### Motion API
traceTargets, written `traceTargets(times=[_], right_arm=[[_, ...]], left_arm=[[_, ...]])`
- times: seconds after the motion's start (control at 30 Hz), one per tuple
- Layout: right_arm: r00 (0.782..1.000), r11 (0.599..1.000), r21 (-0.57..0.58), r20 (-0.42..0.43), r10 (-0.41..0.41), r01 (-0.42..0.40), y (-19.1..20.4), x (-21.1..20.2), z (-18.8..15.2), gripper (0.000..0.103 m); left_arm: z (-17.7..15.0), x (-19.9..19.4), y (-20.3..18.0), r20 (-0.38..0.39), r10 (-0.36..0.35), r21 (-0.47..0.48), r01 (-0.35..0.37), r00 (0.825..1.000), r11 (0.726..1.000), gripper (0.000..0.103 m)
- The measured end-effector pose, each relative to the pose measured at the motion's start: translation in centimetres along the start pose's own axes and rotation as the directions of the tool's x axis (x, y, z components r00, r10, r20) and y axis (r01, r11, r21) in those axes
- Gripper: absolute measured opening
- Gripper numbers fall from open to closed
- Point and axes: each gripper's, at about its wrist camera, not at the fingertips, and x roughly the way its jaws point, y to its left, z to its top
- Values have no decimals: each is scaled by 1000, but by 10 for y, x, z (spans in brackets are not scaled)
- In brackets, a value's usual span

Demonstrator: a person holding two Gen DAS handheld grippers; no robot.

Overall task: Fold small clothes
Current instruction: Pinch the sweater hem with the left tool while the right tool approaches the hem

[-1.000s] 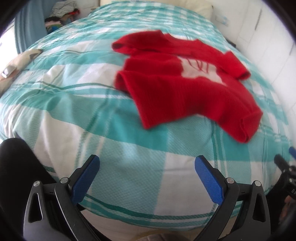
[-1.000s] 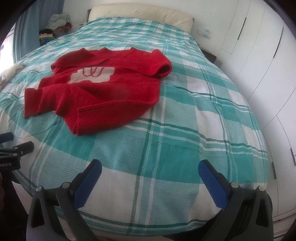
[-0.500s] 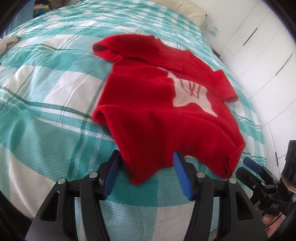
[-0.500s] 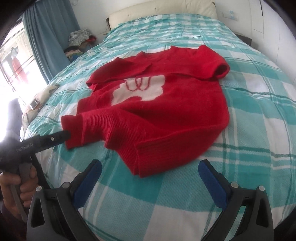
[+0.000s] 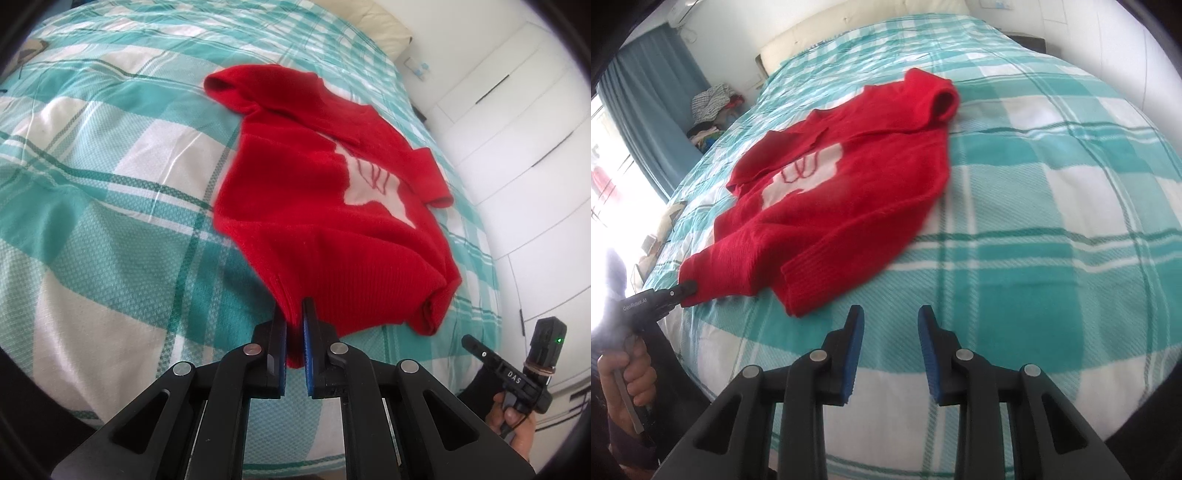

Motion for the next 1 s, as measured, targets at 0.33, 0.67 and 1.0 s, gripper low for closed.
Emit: traceTargets(times=[0.33,0.67,1.0], right_arm=[[994,986,128,28,107,-110,31,29,41,69],[995,992,77,-9,-103,103,18,40,30,51],[995,994,-50,26,-94,95,30,5,11,57]], left_arm=[[-3,6,-4,8,16,4,-16,1000,1000,6],[-9,0,8,18,-6,-25,6,1000,1000,6],[-8,3,5,17,-4,-30,5,1000,1000,6]])
